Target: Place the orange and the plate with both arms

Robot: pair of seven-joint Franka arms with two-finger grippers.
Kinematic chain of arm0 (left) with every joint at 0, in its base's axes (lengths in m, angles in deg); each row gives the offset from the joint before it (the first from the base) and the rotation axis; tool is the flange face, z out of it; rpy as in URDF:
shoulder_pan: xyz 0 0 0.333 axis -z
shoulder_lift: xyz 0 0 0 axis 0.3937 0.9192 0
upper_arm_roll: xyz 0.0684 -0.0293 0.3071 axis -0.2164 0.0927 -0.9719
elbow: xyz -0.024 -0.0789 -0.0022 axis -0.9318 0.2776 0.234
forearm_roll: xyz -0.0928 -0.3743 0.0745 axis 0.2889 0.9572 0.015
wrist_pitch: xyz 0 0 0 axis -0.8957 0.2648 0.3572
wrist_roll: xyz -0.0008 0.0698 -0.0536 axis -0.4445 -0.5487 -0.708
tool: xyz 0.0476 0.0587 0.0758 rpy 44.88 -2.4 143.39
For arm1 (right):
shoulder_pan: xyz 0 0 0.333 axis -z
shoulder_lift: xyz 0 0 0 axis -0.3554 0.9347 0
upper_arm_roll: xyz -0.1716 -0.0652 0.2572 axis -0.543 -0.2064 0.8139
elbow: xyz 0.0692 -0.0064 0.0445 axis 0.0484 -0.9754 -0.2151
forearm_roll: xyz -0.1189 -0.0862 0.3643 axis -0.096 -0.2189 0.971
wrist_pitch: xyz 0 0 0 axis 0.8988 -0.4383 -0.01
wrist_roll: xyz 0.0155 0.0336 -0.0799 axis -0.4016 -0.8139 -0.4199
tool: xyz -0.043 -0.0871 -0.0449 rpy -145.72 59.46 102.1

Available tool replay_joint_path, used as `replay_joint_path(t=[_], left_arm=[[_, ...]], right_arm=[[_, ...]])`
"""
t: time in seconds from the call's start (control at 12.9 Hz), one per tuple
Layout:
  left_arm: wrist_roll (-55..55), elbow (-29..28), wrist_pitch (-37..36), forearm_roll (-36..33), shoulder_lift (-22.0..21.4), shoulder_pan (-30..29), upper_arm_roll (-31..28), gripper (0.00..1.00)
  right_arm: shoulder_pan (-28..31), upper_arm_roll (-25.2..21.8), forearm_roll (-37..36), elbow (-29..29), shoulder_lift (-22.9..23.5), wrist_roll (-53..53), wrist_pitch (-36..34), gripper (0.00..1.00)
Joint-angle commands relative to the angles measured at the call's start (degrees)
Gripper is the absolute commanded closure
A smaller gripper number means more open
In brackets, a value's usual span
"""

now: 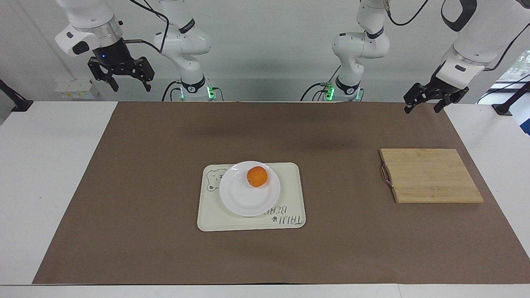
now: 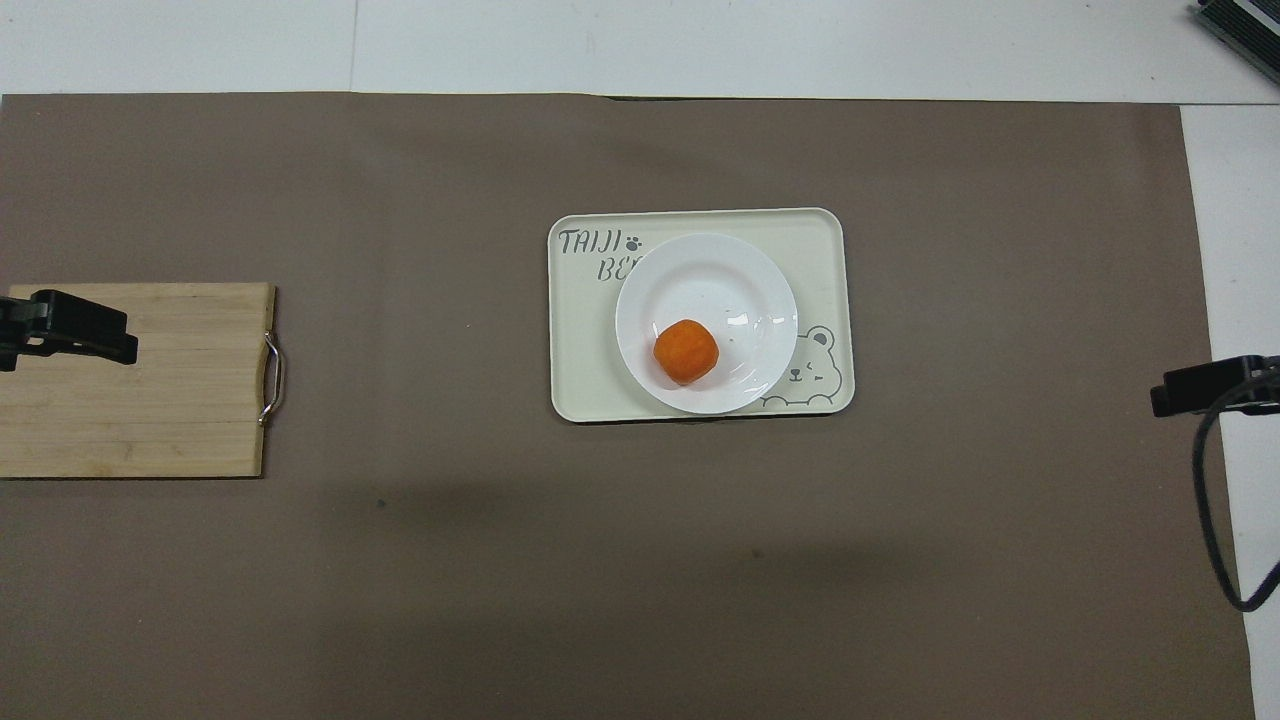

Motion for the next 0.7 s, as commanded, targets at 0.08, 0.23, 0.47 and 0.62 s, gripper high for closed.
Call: replay_joint_path(t=[0.08, 0.23, 0.47, 0.62], left_arm=[[-0.6, 0.2, -1.0, -0.7, -0.5, -0.1, 0.0, 0.0], [-0.6, 0.2, -1.1, -0.7, -0.5, -0.1, 0.0, 0.0], [-0.6, 0.2, -1.1, -0.7, -0.4, -0.1, 0.0, 0.0], [-0.6, 0.2, -1.1, -0.7, -0.4, -0.1, 0.0, 0.0]], right_arm=[[0.2, 0.0, -0.8, -0.3, -0.3, -1.5, -0.3, 0.0], [0.2, 0.0, -0.9, -0.2, -0.2, -1.4, -0.4, 0.0], [0.1, 0.0, -0.6, -0.3, -0.3, -1.1, -0.1, 0.0], [0.0, 0.0, 0.0, -0.5, -0.3, -0.8, 0.2, 0.0]])
